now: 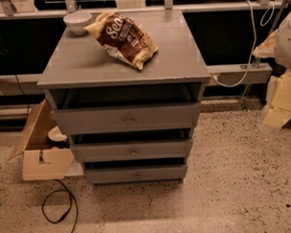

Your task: Open bottom drawer

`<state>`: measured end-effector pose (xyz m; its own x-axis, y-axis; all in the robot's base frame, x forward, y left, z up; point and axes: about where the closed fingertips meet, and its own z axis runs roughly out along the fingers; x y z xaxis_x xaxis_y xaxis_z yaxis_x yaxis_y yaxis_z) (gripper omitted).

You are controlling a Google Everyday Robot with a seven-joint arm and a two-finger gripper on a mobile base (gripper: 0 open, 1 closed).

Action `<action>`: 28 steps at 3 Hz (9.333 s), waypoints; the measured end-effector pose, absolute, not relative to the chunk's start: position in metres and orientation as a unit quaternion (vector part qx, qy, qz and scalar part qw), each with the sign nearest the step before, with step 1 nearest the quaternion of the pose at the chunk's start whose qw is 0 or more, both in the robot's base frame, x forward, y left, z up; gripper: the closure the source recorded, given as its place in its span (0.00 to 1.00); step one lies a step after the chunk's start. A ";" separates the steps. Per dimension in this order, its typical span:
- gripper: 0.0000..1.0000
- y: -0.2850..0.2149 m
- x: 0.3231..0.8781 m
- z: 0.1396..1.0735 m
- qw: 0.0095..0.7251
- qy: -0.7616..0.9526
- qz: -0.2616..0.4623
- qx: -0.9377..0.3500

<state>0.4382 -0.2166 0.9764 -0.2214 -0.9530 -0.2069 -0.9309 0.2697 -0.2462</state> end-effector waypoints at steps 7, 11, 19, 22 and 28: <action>0.00 -0.062 0.463 0.725 0.289 0.709 0.223 -0.603; 0.00 -0.035 0.517 0.452 0.249 0.747 0.228 -0.572; 0.00 -0.051 0.618 0.206 0.215 0.712 0.085 -0.663; 0.00 -0.033 0.663 0.190 0.219 0.662 0.032 -0.716; 1.00 -0.035 0.685 0.167 0.205 0.685 0.027 -0.699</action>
Offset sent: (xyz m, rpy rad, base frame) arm 0.0095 0.0276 -0.0911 0.3271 0.0813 0.1396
